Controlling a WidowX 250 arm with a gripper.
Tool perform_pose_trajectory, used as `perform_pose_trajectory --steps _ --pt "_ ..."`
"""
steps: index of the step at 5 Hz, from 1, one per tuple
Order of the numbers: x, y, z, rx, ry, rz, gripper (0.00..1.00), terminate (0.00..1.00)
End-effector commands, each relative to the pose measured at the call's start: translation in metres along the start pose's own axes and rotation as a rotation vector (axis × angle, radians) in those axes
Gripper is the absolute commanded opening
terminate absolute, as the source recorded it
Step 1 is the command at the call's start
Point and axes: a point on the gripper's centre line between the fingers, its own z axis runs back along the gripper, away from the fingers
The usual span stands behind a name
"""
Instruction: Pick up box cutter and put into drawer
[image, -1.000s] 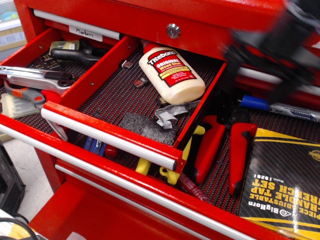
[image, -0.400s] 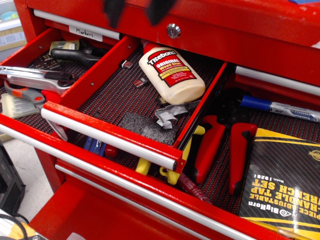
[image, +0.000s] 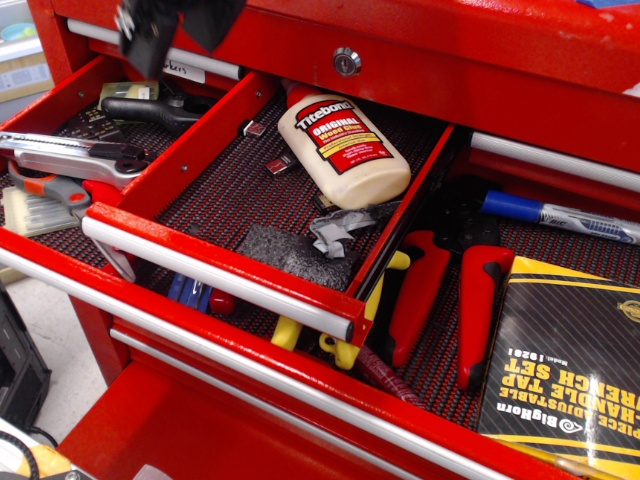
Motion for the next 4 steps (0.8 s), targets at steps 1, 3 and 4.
perform_pose_trajectory --steps 1,3,4 --pt "0.01 0.018 -0.055 -0.007 0.046 0.038 1.0 0.0" --pt "0.037 0.036 -0.1 -0.008 0.01 0.039 1.0 0.0" --pt "0.043 0.04 -0.118 -0.006 -0.007 -0.006 1.0 0.0"
